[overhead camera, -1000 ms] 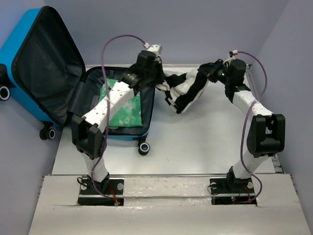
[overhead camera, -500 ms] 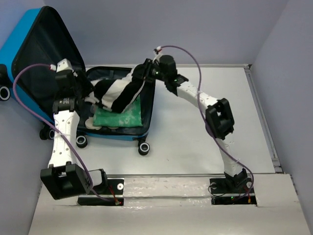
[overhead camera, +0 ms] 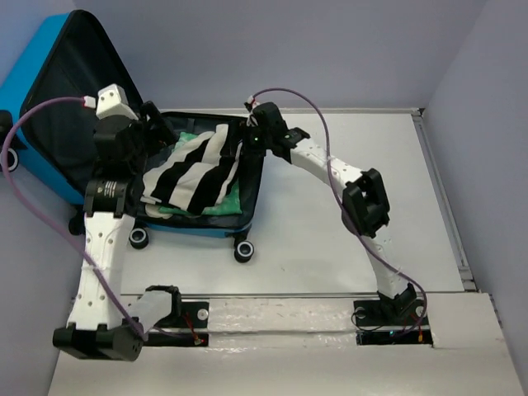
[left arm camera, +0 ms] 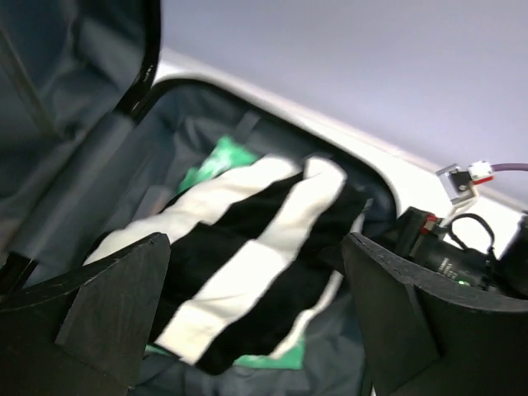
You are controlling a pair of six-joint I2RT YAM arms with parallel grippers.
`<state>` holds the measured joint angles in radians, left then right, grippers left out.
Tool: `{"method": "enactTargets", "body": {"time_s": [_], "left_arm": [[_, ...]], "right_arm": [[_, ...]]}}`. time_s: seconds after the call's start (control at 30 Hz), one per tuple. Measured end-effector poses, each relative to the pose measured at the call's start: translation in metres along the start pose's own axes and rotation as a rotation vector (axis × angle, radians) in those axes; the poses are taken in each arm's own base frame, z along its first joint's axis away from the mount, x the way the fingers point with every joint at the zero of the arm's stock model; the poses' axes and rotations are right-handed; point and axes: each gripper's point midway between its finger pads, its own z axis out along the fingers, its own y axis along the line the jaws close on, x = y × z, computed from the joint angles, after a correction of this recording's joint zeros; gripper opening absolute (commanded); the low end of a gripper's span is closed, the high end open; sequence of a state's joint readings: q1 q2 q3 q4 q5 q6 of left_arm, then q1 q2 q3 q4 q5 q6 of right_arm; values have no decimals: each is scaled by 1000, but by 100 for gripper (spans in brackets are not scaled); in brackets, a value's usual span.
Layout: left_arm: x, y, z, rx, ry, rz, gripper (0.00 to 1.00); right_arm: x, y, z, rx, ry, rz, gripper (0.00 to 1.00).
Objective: Pack the luggage
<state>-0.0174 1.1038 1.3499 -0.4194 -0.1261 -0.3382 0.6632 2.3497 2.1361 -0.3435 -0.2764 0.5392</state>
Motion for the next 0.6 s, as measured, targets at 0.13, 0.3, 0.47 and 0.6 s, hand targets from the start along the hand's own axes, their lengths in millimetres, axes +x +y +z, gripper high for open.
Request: {"method": "enactTargets", "body": {"time_s": [0.13,0.3,0.47,0.6], "left_arm": [[-40,-8,-59,28,-160,-23,97],[-57,40,-106,-162,-288,-49,97],[-51,84,-123,-383,-317,-25,96],[-20,126,-117,-603,-250,59,96]], "right_arm": [[-34,23,-63,21,-83,-70,100],[-75,56,-123,-31,-196,-143,85],[-63,61,-137,-73,-197,-174,7],[-1,28,-149,-27,-97,-143,13]]}}
